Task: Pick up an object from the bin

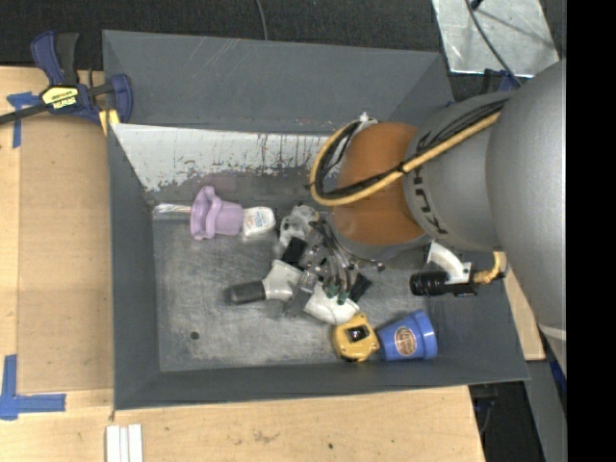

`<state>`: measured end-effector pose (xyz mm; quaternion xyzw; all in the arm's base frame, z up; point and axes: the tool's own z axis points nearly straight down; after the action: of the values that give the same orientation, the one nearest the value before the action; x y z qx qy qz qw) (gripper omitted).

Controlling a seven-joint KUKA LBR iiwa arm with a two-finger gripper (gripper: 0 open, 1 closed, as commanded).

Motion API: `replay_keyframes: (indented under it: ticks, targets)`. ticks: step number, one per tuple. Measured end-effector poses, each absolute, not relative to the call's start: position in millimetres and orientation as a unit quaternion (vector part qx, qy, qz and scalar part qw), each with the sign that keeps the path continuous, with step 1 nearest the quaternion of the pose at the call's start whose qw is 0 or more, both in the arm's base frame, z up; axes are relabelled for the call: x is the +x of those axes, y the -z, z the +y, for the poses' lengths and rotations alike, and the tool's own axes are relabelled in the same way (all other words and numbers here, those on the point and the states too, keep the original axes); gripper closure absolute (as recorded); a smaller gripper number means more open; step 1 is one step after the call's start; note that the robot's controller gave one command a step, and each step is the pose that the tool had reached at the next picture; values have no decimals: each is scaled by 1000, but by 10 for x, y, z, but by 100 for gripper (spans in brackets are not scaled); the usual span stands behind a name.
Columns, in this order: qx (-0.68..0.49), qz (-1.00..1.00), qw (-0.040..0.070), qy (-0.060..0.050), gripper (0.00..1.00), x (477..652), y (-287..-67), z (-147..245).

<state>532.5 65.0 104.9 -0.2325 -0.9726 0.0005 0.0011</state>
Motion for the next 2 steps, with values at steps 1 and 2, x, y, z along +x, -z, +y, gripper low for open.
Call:
replay_keyframes:
  ticks: [1,2]
  targets:
    - [-232,-973,3,-1,100,5315,-1212,647]
    - [-232,-973,2,-1,100,5321,-1447,647]
